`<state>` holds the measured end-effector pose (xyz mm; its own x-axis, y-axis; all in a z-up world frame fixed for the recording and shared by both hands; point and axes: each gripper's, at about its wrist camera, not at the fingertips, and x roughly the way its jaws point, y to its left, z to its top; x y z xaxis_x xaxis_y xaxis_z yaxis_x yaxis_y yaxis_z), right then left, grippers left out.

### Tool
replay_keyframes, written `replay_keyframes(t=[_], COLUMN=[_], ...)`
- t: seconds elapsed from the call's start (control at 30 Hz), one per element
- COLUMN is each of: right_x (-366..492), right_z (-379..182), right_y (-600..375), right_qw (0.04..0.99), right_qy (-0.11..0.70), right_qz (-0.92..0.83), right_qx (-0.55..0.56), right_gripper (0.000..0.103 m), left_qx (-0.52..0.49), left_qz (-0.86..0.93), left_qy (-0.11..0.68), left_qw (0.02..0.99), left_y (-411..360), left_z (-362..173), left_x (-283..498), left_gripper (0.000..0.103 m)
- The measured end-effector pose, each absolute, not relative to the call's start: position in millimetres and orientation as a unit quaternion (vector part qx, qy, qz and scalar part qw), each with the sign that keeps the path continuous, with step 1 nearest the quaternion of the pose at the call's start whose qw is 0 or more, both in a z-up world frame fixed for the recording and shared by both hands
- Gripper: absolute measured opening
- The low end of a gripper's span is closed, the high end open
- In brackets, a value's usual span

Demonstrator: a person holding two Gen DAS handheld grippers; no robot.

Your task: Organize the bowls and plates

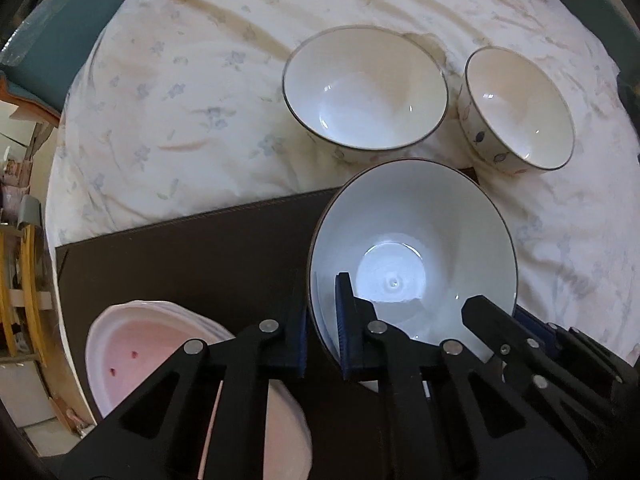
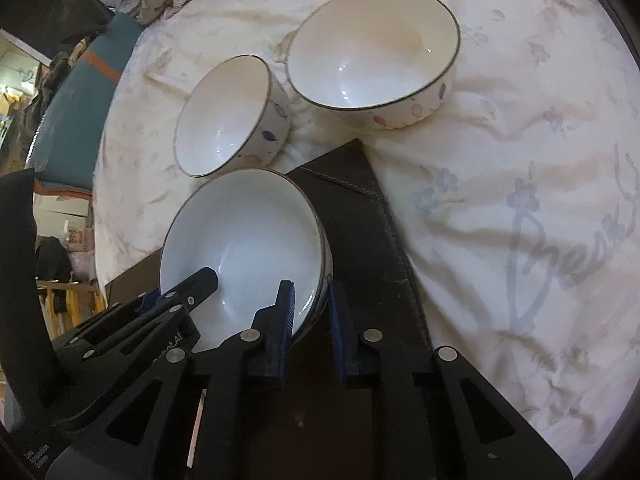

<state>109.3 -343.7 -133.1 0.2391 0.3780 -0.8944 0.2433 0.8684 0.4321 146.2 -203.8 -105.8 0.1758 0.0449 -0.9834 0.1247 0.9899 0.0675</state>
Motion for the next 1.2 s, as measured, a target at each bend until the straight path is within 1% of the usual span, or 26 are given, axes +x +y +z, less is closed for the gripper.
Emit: replay_keyframes(t=[0.3, 0.67, 0.87, 1.2], right_x=[102.2, 82.1, 62.8, 38.2], right_z=[-101.4, -67.2, -55.2, -57.5], right_y=[-329.8, -299.4, -276.6, -232.6], right_qw=[0.767, 0.788, 0.798, 0.795], right_qy=[0.584, 0.556, 0.552, 0.556], right_qz=[0.081, 0.123, 0.140, 0.171], right_qx=[0.251, 0.234, 0.196, 0.172], right_gripper=[0.019, 0.019, 0.019, 0.019], left_qx=[0.059, 0.044, 0.035, 0.024], left_qz=[-0.020, -0.025, -0.030, -0.033], left_qy=[0.627, 0.610, 0.606, 0.603], left_qw=[0.776, 0.791, 0.794, 0.797], left_y=[-183.3, -144.7, -122.8, -75.0], left_z=[-70.9, -43.4, -38.3, -39.0], left_x=[130.8, 99.9, 77.7, 50.4], left_gripper=[0.010, 0.010, 0.011, 0.011])
